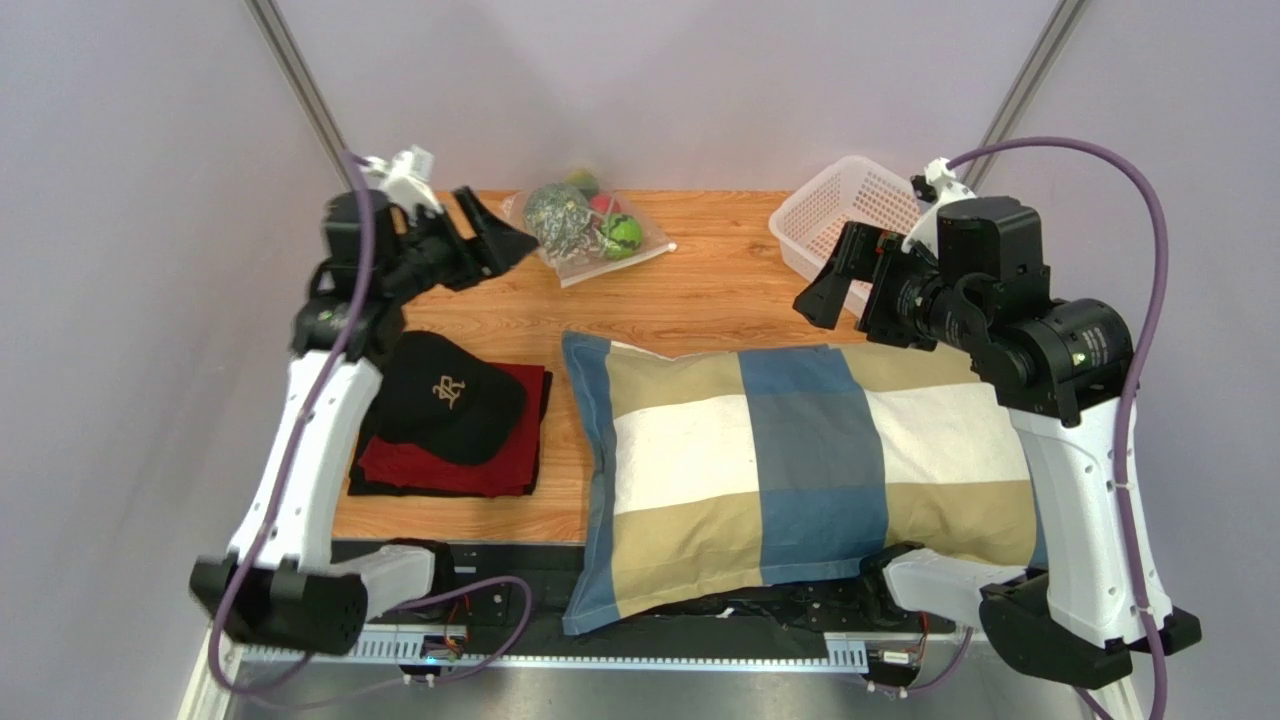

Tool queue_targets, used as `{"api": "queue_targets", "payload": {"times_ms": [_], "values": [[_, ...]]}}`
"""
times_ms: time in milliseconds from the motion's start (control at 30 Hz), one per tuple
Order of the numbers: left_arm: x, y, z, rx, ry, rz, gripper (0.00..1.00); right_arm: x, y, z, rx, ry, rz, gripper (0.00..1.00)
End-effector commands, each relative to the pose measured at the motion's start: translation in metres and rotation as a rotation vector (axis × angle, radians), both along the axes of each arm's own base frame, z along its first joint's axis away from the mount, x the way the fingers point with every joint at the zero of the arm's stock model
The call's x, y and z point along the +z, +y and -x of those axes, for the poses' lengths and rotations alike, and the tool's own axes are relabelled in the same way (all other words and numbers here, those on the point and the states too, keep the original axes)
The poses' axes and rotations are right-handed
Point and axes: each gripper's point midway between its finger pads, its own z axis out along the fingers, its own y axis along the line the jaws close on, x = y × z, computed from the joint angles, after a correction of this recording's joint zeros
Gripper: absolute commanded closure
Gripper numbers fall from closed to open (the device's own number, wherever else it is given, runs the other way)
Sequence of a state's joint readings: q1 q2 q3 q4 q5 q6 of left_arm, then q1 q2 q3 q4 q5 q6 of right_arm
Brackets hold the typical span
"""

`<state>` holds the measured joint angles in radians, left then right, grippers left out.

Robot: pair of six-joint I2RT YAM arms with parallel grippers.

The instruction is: Open the zip-top bag and remove the fake food

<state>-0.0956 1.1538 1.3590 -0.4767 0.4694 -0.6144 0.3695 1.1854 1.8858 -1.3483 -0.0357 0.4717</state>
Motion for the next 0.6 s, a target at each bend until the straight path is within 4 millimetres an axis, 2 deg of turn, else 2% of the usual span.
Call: {"api": "queue_targets", "payload": {"times_ms": [0, 33, 100, 133, 167, 200, 233, 267, 300, 333, 367, 400, 433, 500, 567], "values": [[-0.06, -0.007, -0.075, 0.05, -0.021, -0.038, 0.19, -0.013, 0.016, -0.005, 0.08, 0.032, -0.021, 0.0], [-0.085, -0.009, -0.095, 0.054, 0.027, -0.05, 0.19, -0.016, 0.024, -0.016, 0.092, 0.03, -0.041, 0.0], [-0.09, -0.011, -0.123, 0.081, 0.02, -0.017, 0.18, -0.019, 0.037, -0.024, 0.11, 0.05, -0.091, 0.0], [-0.116, -0.012, -0.14, 0.088, 0.076, -0.023, 0.18, -0.026, 0.042, -0.033, 0.108, 0.063, -0.1, 0.0], [-0.127, -0.008, -0.15, 0.129, 0.115, -0.031, 0.18, -0.029, 0.046, -0.035, 0.115, 0.074, -0.111, 0.0], [-0.128, -0.006, -0.161, 0.175, 0.147, 0.001, 0.18, -0.032, 0.048, -0.039, 0.118, 0.081, -0.112, 0.0], [-0.16, -0.001, -0.167, 0.218, 0.245, -0.014, 0.19, -0.033, 0.049, -0.046, 0.113, 0.082, -0.109, 0.01], [-0.17, 0.01, -0.176, 0.301, 0.276, -0.024, 0.19, -0.034, 0.05, -0.049, 0.109, 0.082, -0.103, 0.01], [-0.174, 0.01, -0.183, 0.318, 0.283, -0.018, 0.19, -0.033, 0.049, -0.052, 0.102, 0.078, -0.099, 0.01], [-0.195, 0.008, -0.19, 0.34, 0.343, 0.003, 0.19, -0.029, 0.049, -0.056, 0.097, 0.064, -0.095, 0.01], [-0.203, 0.008, -0.194, 0.353, 0.376, 0.015, 0.19, -0.032, 0.049, -0.061, 0.092, 0.07, -0.09, 0.01], [-0.198, 0.003, -0.202, 0.342, 0.376, 0.039, 0.19, -0.033, 0.05, -0.064, 0.093, 0.07, -0.084, 0.01], [-0.212, -0.006, -0.207, 0.334, 0.416, 0.064, 0.18, -0.034, 0.049, -0.069, 0.079, 0.063, -0.08, 0.01], [-0.216, -0.017, -0.213, 0.324, 0.436, 0.087, 0.18, -0.043, 0.051, -0.078, 0.065, 0.078, -0.071, 0.01], [-0.236, -0.024, -0.209, 0.341, 0.519, 0.117, 0.18, -0.047, 0.056, -0.087, 0.061, 0.091, -0.084, 0.01]]}}
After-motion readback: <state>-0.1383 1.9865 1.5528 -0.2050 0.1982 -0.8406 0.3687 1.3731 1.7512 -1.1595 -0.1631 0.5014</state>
